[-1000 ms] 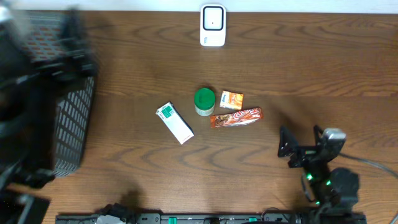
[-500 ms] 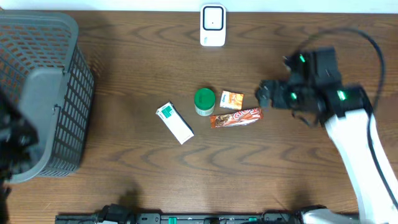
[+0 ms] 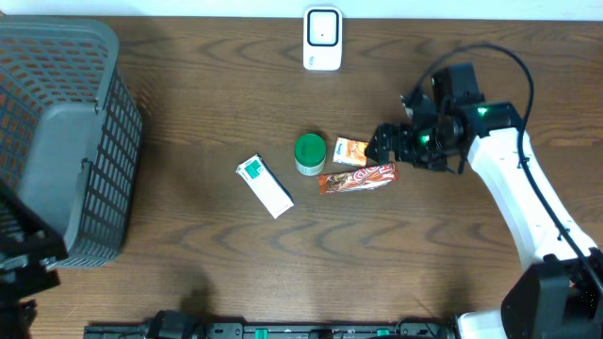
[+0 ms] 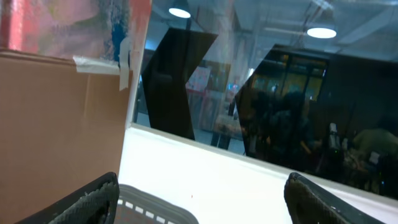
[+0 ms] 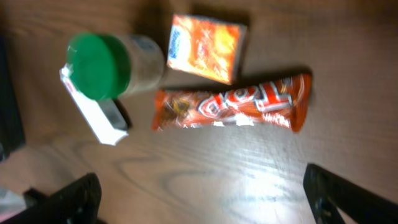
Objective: Scan the item barcode
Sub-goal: 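Lower the right gripper onto the red Top bar and grasp it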
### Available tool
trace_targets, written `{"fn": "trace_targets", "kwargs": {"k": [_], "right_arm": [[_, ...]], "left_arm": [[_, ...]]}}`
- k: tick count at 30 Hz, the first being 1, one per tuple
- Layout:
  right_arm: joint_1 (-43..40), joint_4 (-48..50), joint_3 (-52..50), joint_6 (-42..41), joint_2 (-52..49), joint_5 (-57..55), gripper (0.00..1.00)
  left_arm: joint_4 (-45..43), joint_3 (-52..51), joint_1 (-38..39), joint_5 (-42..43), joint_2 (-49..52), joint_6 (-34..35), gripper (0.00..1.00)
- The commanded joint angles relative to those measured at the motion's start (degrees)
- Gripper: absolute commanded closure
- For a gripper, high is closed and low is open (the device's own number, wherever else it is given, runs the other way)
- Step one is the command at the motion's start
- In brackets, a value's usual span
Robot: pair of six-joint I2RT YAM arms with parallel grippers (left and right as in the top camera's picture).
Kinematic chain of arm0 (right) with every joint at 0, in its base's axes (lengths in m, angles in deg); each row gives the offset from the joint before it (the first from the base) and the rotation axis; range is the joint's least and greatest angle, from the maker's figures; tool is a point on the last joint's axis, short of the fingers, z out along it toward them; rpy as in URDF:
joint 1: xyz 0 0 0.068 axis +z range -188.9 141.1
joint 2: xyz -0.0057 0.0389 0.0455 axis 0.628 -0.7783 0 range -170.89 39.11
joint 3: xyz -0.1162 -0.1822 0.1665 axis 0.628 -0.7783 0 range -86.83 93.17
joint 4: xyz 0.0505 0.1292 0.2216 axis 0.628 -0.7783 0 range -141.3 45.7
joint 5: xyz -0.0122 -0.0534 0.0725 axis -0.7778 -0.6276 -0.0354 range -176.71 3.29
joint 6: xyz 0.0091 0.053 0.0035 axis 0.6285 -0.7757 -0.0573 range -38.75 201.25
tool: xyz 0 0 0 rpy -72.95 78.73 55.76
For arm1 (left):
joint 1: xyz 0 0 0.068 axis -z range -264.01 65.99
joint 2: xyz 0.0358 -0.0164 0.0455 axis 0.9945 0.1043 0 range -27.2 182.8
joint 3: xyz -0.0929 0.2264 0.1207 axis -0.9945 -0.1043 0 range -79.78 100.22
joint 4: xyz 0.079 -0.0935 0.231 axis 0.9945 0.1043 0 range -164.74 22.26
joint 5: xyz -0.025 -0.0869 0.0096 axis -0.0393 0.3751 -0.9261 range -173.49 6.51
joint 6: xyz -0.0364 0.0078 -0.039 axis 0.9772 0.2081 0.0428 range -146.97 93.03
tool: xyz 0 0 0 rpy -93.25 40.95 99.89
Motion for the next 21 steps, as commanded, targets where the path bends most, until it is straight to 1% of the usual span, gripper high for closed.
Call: {"fn": "trace_targets", "kwargs": {"k": [1,3,6,9,13,17,21], "right_arm": [[-3.08,4.24,-5.90,-1.95,-0.20,6.58,0.03],[-4.59,7.19,-9.51,-5.20,-0.20,6.54,0.05],[-5.88,12.26,-15.02,-10.49,-0.20,8.07,0.05],[-6.05,18.43,-19.87,-14.71,-0.20,11.06,0.05],[-6.12,25.51,-24.46,-20.11,-0.20,10.78,0.06],[-6.10,31.71,-27.41,-23.74,-0.24,9.79,0.08],[-6.10,34.23,-28.94,-25.40,-0.26,5.70,0.11]], "left_arm": [[-0.94,-0.24,-0.24,0.24,-0.33,-0.74,0.15],[-0.96,-0.26,-0.24,0.24,-0.33,-0.74,0.15],[-0.96,-0.26,-0.24,0.26,-0.33,-0.74,0.15],[-0.96,-0.28,-0.24,0.24,-0.33,-0.74,0.15],[-0.96,-0.28,-0.24,0.24,-0.33,-0.74,0.15],[-0.96,-0.28,-0.24,0.24,-0.66,-0.76,0.15],[-0.98,-0.28,-0.24,0.24,-1.79,-0.76,0.15]]}}
